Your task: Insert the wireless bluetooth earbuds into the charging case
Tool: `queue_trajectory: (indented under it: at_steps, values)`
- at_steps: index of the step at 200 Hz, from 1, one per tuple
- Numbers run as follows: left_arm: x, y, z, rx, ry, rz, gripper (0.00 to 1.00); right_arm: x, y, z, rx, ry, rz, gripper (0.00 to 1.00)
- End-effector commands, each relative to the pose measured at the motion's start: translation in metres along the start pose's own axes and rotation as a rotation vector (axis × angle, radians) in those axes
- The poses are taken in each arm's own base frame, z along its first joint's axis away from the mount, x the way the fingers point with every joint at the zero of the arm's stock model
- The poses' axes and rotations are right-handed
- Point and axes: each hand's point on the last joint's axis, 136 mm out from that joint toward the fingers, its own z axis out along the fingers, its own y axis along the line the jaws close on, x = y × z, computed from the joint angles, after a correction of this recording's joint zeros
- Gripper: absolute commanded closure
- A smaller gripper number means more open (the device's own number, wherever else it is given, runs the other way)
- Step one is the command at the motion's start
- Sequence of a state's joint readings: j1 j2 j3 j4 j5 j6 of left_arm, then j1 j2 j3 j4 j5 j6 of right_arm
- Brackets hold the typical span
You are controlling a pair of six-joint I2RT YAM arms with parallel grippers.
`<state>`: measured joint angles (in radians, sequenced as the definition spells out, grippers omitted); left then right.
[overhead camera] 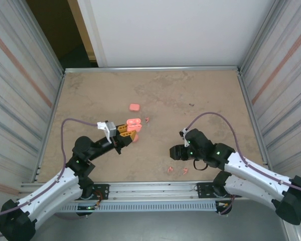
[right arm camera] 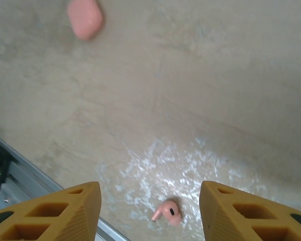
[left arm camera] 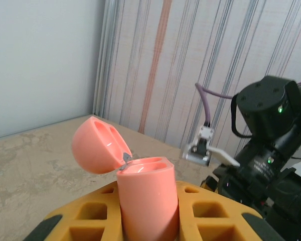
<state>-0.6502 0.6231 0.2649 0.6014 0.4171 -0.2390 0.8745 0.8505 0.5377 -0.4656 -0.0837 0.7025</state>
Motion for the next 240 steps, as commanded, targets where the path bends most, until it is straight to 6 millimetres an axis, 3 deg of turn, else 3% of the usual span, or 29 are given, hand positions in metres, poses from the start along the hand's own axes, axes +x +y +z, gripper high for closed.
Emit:
queue_trajectory:
  at_steps: [1,31,69,240]
  values:
    - [-0.003,-0.002,-0.001,0.002,-0.016,0.02,1.0,0.015,-0.011,0.016,0.069,0.037,0.056,0.47]
    - [-0.002,-0.002,0.0,0.003,-0.015,0.015,1.0,0.038,-0.011,0.034,0.125,0.146,0.022,0.49]
    - [-0.002,-0.002,0.0,0.004,-0.015,0.014,1.0,0.055,-0.01,0.043,0.14,0.214,0.003,0.5]
    - [-0.002,-0.001,0.002,0.001,-0.008,0.009,1.0,0.074,-0.005,0.059,0.14,0.311,-0.018,0.64]
